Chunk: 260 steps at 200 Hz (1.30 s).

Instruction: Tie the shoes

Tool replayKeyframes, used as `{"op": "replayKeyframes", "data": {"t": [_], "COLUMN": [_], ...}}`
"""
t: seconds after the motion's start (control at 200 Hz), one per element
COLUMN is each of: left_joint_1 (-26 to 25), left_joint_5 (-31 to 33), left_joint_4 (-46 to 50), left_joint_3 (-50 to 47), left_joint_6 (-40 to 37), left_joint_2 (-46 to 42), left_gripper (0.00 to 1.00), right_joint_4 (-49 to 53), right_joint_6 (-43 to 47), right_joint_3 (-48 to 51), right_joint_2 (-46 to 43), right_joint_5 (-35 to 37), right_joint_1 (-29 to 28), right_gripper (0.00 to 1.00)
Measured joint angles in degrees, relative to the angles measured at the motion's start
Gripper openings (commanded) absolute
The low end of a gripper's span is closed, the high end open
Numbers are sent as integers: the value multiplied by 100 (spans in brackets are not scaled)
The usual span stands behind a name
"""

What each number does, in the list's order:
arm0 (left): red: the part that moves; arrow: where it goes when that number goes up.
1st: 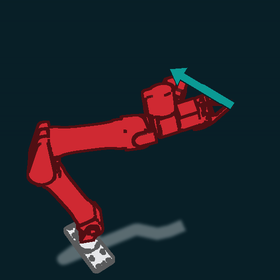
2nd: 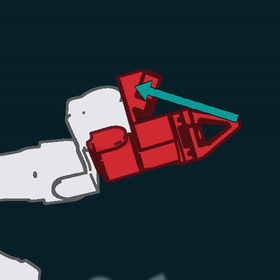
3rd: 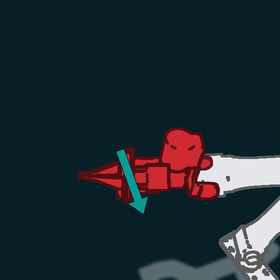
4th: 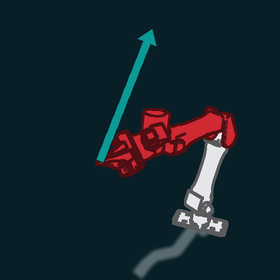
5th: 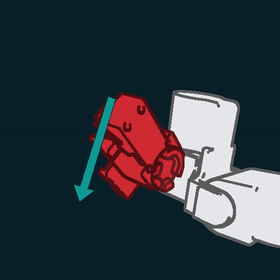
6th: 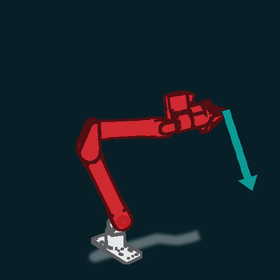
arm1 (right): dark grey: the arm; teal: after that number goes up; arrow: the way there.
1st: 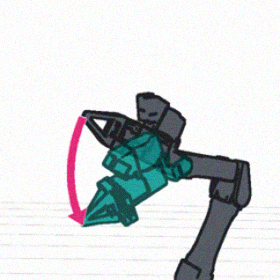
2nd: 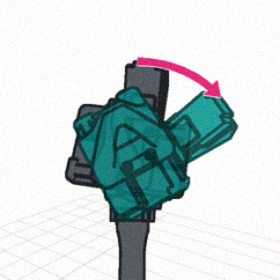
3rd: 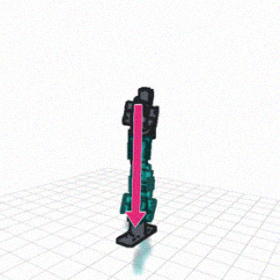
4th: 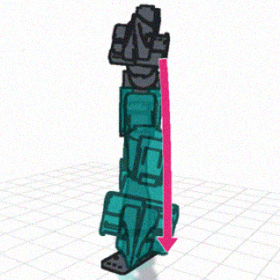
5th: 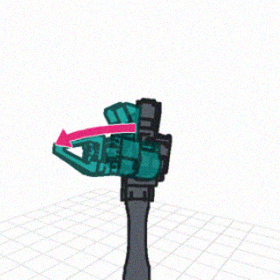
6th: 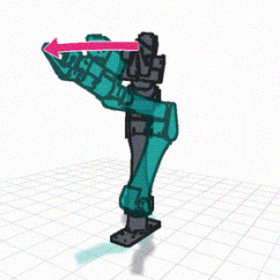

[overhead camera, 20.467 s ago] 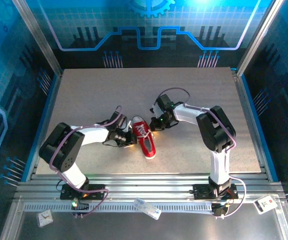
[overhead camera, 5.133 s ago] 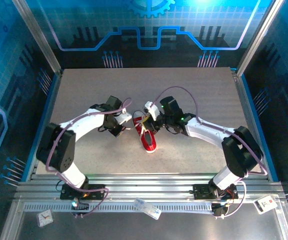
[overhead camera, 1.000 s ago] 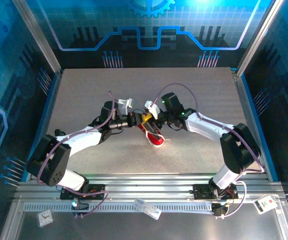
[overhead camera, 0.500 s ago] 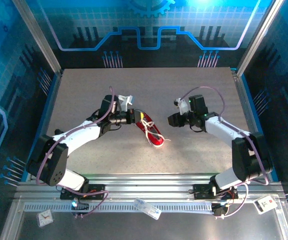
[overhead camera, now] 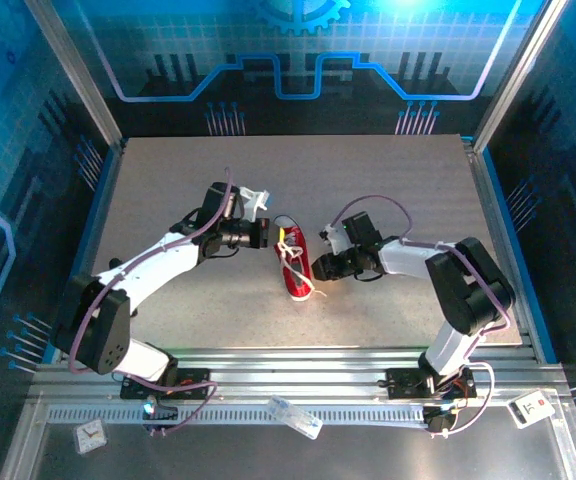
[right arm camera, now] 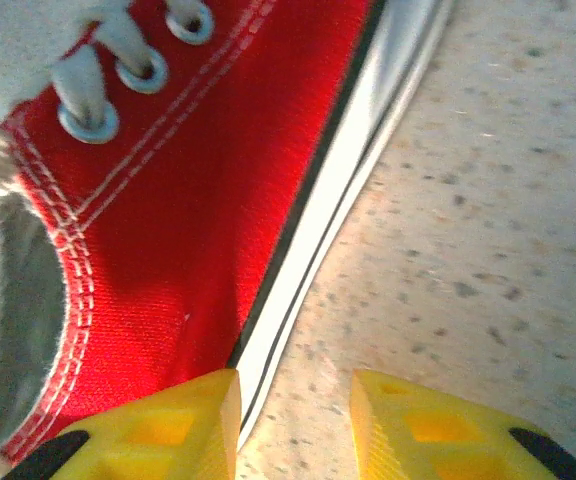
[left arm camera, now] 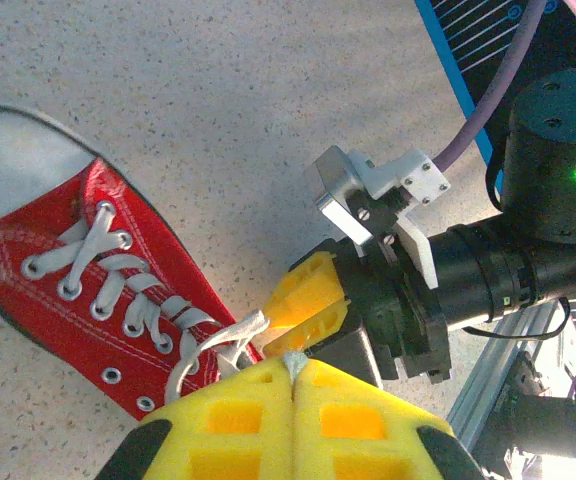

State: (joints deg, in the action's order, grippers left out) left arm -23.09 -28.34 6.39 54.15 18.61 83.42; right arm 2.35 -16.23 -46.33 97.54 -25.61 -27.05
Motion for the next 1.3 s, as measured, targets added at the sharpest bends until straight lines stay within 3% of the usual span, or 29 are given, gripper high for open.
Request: {"op": "replayKeyframes", "data": {"t": [0.39,0.62,0.985,1.065,1.19,1.301], "left_joint_1": [55,61,87,87,92,98], "left_joint_5": [0,-4,-127,-151,-155,-155], "left_joint_4": [195,238,240,238,240,240], "left_joint_3": [0,-2,0,0,0,0], "left_joint_6": [-129,-214,-214,-214,-214,-214], "left_joint_2": [-66,-66,-66,-66,-66,-66], "left_gripper": [0,0,0,0,0,0], "right_joint_4": [-249,-249,50,166,280,323], "right_joint_6": [-57,566,1423,1554,1735,1786], "right_joint_3": [361,632,125,-48,-175,-151], "right_joint_2": [-398,-1071,-485,-326,-221,-236], "right_joint_5": [-201,-81,17,37,92,175], "right_joint_1": [-31,-494,-1023,-1069,-1095,-1093], "right_gripper": [38,50,55,47,15,1]}}
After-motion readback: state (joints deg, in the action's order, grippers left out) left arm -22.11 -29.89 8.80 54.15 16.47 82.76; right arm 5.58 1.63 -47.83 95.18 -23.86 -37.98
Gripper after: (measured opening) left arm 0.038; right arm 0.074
